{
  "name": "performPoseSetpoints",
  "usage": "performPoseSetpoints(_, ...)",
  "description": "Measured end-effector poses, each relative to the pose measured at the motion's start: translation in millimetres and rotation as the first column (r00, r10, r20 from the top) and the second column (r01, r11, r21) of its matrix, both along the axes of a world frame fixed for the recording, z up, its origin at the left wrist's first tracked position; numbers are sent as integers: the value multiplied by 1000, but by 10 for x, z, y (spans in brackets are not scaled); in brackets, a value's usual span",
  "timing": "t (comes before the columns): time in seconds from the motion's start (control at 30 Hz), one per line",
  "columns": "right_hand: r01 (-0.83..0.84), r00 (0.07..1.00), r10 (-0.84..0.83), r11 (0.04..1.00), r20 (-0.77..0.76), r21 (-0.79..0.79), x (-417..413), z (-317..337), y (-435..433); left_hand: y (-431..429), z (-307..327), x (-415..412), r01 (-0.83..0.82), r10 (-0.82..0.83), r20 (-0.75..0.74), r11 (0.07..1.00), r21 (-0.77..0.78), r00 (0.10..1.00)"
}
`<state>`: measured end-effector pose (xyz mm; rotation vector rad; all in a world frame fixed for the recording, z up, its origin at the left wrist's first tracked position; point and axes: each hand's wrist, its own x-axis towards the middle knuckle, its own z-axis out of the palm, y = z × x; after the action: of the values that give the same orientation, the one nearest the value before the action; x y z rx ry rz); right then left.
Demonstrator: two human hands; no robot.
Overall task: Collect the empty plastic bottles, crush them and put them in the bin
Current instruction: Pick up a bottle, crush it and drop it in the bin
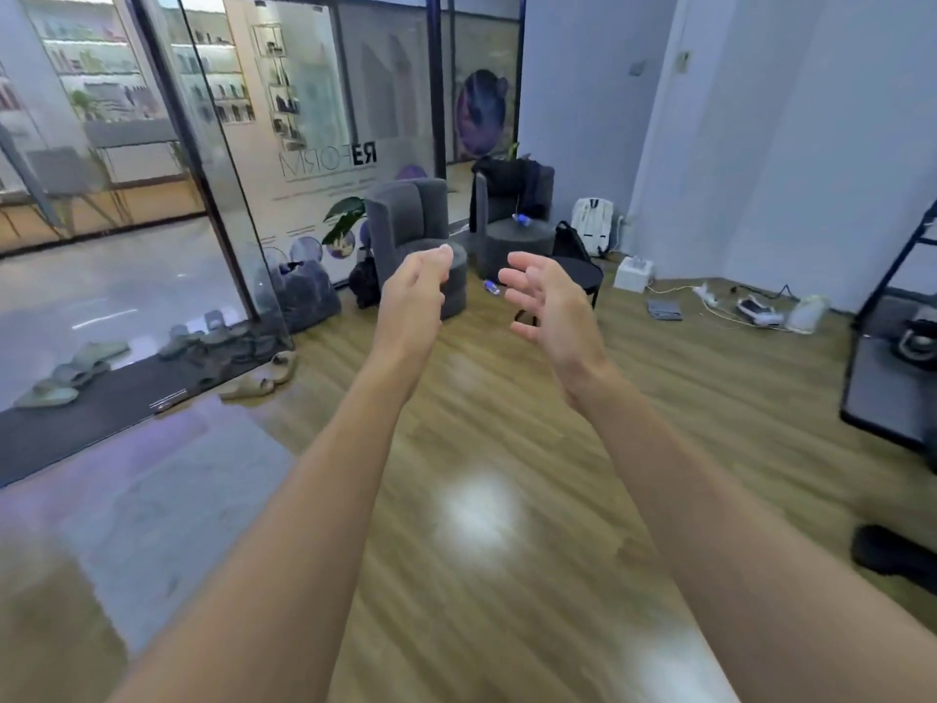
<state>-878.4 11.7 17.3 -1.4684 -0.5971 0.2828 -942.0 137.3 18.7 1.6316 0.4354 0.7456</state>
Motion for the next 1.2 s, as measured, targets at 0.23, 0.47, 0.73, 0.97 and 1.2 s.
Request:
performPoseSetpoints(0.23,25,1000,-25,999,-3,27,1457,42,309,346,14,1443,51,-50,-39,998,21,998)
performPoseSetpoints(0.47,0,1000,0,1000,11,25,2800,74,839,817,92,2799,35,-34,-19,999,23,999)
performPoseSetpoints(0.73,23,998,-22,1000,58,-14,4391,-72,1773,1778,-51,4395,50,-50,-3,998,26,999)
performPoseSetpoints(0.97,92,995,-91,995,32,-26,5773,25,2464,2603,-20,5901,93,-93,-20,996,5,995)
performPoseSetpoints(1.2,105,994,-105,994,25,-6,7325,-131,3007,3196,-163,7462,131,-130,-28,990,44,991)
